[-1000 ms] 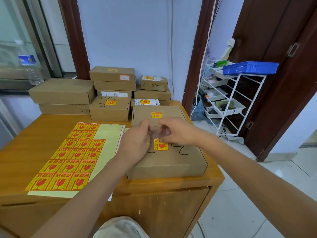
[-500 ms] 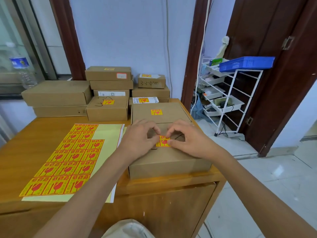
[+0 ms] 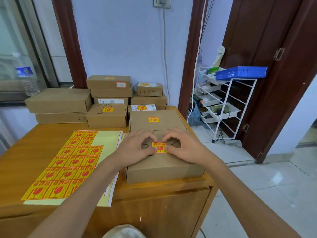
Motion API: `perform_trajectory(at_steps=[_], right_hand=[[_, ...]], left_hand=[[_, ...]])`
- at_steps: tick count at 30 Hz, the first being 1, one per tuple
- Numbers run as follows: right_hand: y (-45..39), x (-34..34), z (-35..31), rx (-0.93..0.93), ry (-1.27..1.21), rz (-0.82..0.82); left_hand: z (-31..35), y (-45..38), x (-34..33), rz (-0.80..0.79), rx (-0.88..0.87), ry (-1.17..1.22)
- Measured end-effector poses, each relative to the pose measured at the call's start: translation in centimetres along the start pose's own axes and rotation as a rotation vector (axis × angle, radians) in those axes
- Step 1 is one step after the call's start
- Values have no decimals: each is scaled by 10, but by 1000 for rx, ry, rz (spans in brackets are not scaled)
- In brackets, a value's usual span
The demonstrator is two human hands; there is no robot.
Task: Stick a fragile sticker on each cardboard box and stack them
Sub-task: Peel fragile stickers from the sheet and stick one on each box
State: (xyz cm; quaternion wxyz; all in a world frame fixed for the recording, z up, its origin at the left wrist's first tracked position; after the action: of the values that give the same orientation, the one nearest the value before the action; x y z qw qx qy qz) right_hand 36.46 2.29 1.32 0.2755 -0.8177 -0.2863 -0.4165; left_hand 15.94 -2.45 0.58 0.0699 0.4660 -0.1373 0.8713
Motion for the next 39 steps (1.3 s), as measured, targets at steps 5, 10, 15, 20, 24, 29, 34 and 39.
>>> perform_trajectory(at_steps=[5,10,15,20,24,29,34,39], right_hand=[[0,-2,0,-7,-3,-7],[0,-1,-1,-12,11,-2],[0,-3,0,-16,19,-7],[1,-7,-2,-21,59,-18],[2,-7,-4,-39,45,-15],[3,-7,-4,-35,88,-27],[3,-8,-3,-43,92,-30],[3,-8,-3,-31,118,-36]], left_hand=[[0,5,0,13,-25,13],[-3,2,-2,42,3,66],[-6,2,-4,46,4,78],[-5,3,-3,58,4,101],[-4,4,-3,43,-9,79],[-5,3,-3,47,-3,98],[-5,3,-4,34,-31,83],[-8,3,-4,35,-46,90]])
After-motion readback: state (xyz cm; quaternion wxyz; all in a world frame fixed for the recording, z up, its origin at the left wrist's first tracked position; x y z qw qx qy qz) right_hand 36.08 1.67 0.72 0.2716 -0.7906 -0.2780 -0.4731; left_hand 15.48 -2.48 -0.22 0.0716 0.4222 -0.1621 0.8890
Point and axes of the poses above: each hand's wrist, its own y-axis away from the middle knuckle, its own x-axis out of the back of the hand, z = x × y, the point moved 3 cm from there along -y, towards the middle knuckle, and after that the axes turned 9 degrees about -z, right-handed, at the moved point
